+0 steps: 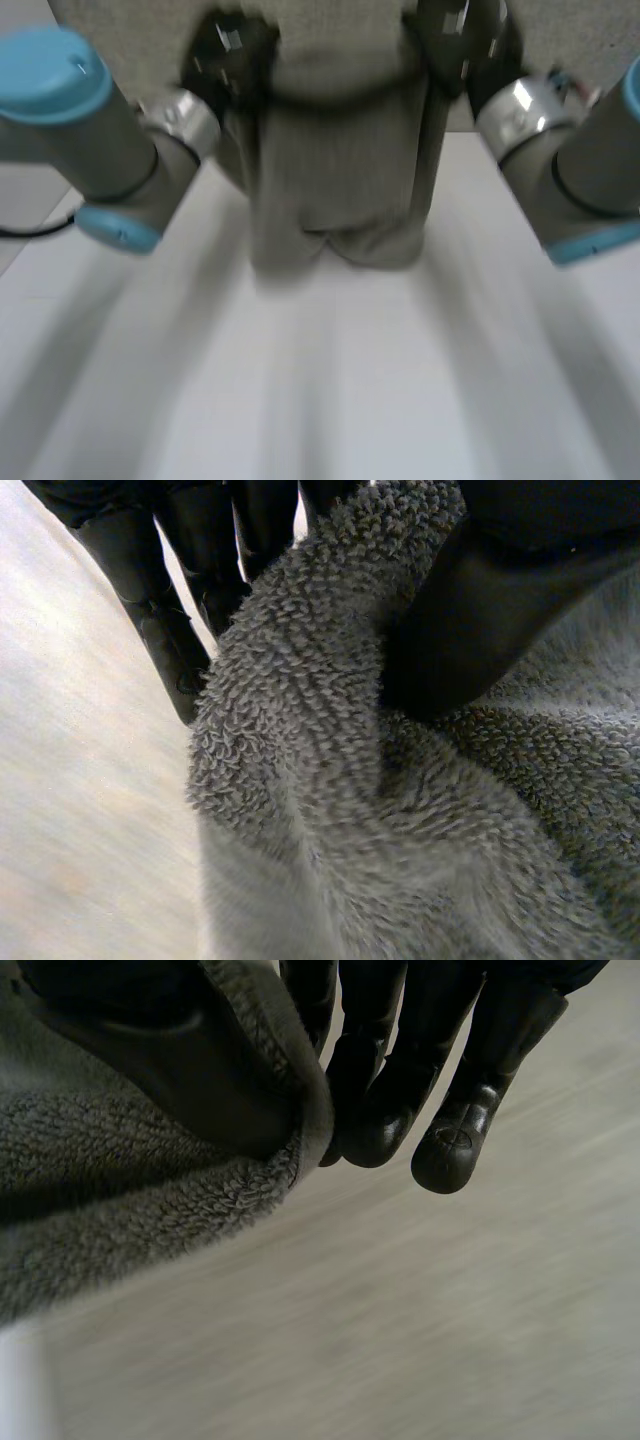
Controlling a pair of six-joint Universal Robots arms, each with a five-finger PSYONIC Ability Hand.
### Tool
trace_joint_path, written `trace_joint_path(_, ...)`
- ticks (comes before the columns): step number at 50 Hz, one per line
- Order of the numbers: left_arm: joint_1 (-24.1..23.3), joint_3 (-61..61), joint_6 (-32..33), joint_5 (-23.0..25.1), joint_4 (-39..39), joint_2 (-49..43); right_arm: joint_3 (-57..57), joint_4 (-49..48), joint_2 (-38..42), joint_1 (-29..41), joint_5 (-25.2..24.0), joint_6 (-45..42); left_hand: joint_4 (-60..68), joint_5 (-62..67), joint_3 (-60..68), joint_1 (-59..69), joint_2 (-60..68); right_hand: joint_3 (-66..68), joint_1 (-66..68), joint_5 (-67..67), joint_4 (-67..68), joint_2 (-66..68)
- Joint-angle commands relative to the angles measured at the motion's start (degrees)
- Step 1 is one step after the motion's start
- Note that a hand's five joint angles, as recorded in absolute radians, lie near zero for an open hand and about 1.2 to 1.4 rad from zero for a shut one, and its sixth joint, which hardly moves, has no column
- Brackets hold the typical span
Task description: Fold the towel.
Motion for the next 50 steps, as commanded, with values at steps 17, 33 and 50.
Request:
trace_joint_path(17,1.39,-23.48,2.16,-7.81,11.86,3.55,-5.56,18.89,9.88,2.54,-1.35,-0.42,0.41,1.64,0.71,2.17,0.61,2.90,3.61,2.94,2.98,4.27)
trace_joint_path(33,1.31,-51.06,28.24,-8.52,11.42,2.23,9.29,35.31,12.78,2.98,-1.87,-4.64,0.41,1.64,0.71,2.17,0.61,2.90,3.61,2.94,2.98,4.27)
trace_joint_path(50,-1.33,-60.66,23.88,-8.17,9.66,15.23,18.07,46.31,4.34,2.98,-2.31,-4.38,-20.56,-19.32,-20.26,-18.79,-20.36,2.90,3.61,2.94,2.98,4.27)
